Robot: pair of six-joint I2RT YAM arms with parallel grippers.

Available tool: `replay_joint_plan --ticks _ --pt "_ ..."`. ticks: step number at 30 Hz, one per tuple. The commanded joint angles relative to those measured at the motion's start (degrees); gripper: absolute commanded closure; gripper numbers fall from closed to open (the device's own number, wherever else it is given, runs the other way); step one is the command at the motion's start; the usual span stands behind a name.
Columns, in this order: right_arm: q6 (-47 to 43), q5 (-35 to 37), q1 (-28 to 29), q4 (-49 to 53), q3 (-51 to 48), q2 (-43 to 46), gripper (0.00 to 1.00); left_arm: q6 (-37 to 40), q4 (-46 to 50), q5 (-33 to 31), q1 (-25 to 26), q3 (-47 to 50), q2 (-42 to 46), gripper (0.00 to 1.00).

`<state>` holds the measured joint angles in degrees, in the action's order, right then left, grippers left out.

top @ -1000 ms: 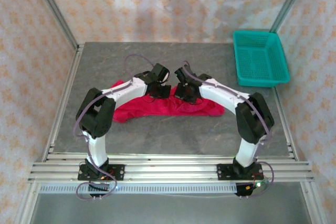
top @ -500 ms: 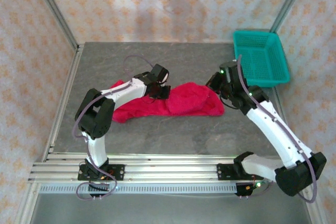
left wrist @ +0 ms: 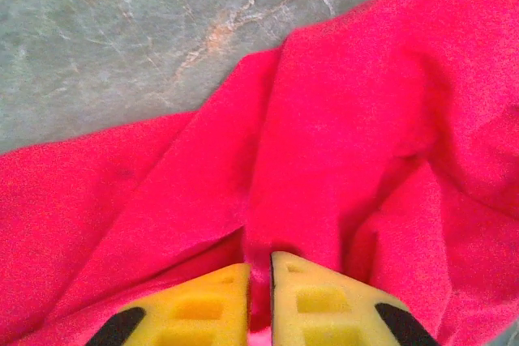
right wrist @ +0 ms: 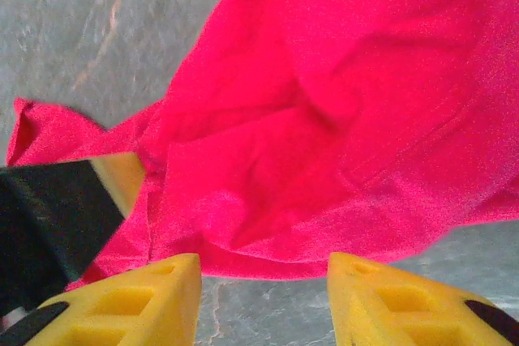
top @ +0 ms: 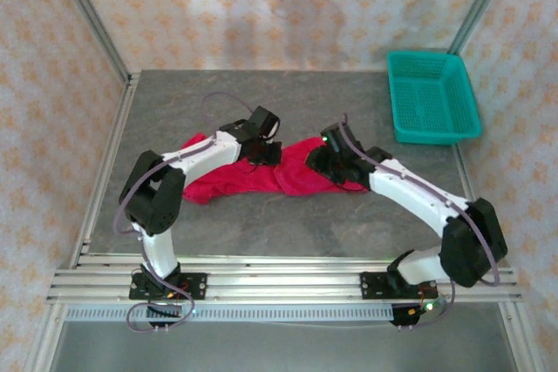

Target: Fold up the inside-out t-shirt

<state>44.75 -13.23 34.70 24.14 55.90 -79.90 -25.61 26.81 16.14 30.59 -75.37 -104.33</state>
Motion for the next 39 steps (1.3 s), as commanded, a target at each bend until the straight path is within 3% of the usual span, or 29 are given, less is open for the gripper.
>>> replay_joint_plan --ticks 1,3,5,13,19,21,22,25,26,30,34,37,38,39 --pt "2.4 -1.2 0.2 -4.8 -2.4 -1.8 0.54 -4.6 1.9 -1.5 -2.8 2.0 5.8 0.62" --pt "1.8 -1.6 0.8 -4.8 -1.9 -2.4 0.55 -6.5 3.4 -3.1 -4.9 3.1 8.7 0.57" --pt "0.0 -1.2 2.7 -2.8 0.6 -3.8 0.54 -7.4 4.4 -4.2 -7.6 4.6 12.4 0.44" --pt "-8.2 10.9 12.9 12.9 18.1 -18.7 0.49 -10.0 16.0 -7.9 -18.1 8.7 18.1 0.5" --pt "-12.0 18.9 15.1 23.5 31.5 -33.9 0.44 -11.3 13.3 -10.3 -23.6 19.3 20.8 0.48" --pt "-12.1 21.2 15.2 25.2 33.4 -35.7 0.52 -11.8 11.6 -10.5 -25.1 21.8 20.4 0.46" --pt "-12.1 22.5 15.1 26.2 34.1 -35.5 0.63 -12.1 10.6 -10.5 -25.9 22.8 19.8 0.46" --pt "-12.8 25.9 14.8 29.3 34.4 -30.7 0.98 -12.9 7.6 -9.0 -28.2 24.6 17.7 0.46" --pt "-13.4 26.6 14.4 30.3 34.1 -27.9 1.0 -13.1 6.9 -8.7 -28.8 25.0 17.1 0.46" --pt "-16.6 23.3 9.1 29.8 27.1 -13.0 1.0 -12.9 6.2 -9.1 -30.3 24.5 14.9 0.47" --pt "-17.6 12.5 -3.5 24.3 13.6 2.2 1.0 -12.9 5.7 -8.5 -31.8 24.9 13.7 0.47" --pt "-17.1 11.3 -9.7 22.3 5.4 7.3 1.0 -13.1 5.2 -8.1 -32.0 25.2 13.5 0.47" --pt "-16.2 12.4 -10.4 21.7 2.9 8.0 0.97 -13.2 4.9 -7.7 -32.0 25.3 13.6 0.48" --pt "-14.8 13.6 -10.7 21.4 1.0 8.1 0.89 -13.2 4.8 -7.5 -32.0 25.3 13.7 0.48"
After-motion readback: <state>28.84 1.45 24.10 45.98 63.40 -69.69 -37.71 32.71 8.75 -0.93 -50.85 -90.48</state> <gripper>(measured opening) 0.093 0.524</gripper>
